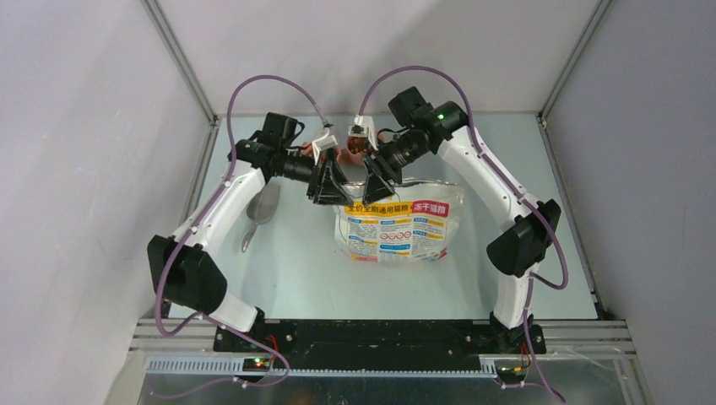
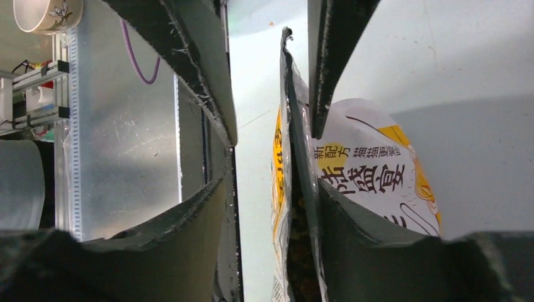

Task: Serve the pet food
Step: Close the pet food bag at the center of the board.

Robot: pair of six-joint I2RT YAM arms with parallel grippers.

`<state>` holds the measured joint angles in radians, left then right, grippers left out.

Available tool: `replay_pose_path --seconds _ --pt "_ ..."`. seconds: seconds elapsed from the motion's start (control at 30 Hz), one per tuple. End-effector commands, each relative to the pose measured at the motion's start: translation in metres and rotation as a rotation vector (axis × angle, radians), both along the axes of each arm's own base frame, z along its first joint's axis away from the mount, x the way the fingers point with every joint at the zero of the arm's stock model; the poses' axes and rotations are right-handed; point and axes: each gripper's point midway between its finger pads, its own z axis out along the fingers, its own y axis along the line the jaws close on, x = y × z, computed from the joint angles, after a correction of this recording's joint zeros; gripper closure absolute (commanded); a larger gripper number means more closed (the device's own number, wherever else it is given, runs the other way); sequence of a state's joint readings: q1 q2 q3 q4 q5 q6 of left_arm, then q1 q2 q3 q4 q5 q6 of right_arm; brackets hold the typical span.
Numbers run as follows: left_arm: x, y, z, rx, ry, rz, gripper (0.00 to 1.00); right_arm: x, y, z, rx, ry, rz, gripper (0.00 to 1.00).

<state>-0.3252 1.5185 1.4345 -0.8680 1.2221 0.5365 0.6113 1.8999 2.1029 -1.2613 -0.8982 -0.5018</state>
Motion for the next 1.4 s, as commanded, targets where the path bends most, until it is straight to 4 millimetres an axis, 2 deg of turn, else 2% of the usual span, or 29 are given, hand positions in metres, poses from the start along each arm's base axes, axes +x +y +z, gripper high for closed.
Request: replay_pose_path --seconds 0.0,0.2,0.3,0.43,0.67,0.83,0.93,1.03,1.13,1.27,1.3,1.37 --pt "-0.003 -0.006 0.015 -0.046 -0.069 -0.018 0.49 -0.013 -0.001 0.015 0.029 -0.035 0.041 0.48" --pt "0.018 -0.013 0.014 -0.044 -0.120 0.120 0.51 -0.015 -0.001 0.019 0.040 -0.058 0.032 0.60" --pt "0.018 -0.012 0.012 -0.050 -0.144 0.158 0.50 -0.018 -0.002 0.019 0.039 -0.091 0.023 0.59" --pt "0.017 -0.011 0.021 -0.077 -0.199 0.187 0.51 -0.020 -0.003 0.021 0.059 -0.161 -0.009 0.57" --pt "0.006 -0.009 0.023 -0.106 -0.215 0.180 0.60 -0.022 -0.004 0.029 0.097 -0.210 -0.028 0.63" --pt "-0.005 -0.010 0.016 -0.106 -0.215 0.131 0.57 -0.025 -0.004 0.021 0.073 -0.206 -0.009 0.70" --pt "-0.012 -0.010 0.013 -0.109 -0.212 0.103 0.52 -0.029 -0.002 0.016 0.056 -0.199 0.005 0.68" --pt "-0.016 -0.010 0.012 -0.112 -0.219 0.089 0.52 -0.032 -0.001 0.013 0.048 -0.195 0.016 0.68" --pt "-0.018 -0.010 0.013 -0.118 -0.222 0.085 0.58 -0.034 0.001 0.010 0.038 -0.197 0.021 0.73" --pt "-0.016 -0.010 0.013 -0.114 -0.226 0.095 0.74 -0.034 0.002 0.009 0.028 -0.204 0.019 0.87" --pt "-0.015 -0.009 0.014 -0.113 -0.232 0.097 0.81 -0.033 0.002 0.008 0.023 -0.210 0.016 0.89" --pt "-0.014 -0.008 0.014 -0.101 -0.239 0.101 0.89 -0.032 0.001 0.008 0.015 -0.221 0.009 0.93"
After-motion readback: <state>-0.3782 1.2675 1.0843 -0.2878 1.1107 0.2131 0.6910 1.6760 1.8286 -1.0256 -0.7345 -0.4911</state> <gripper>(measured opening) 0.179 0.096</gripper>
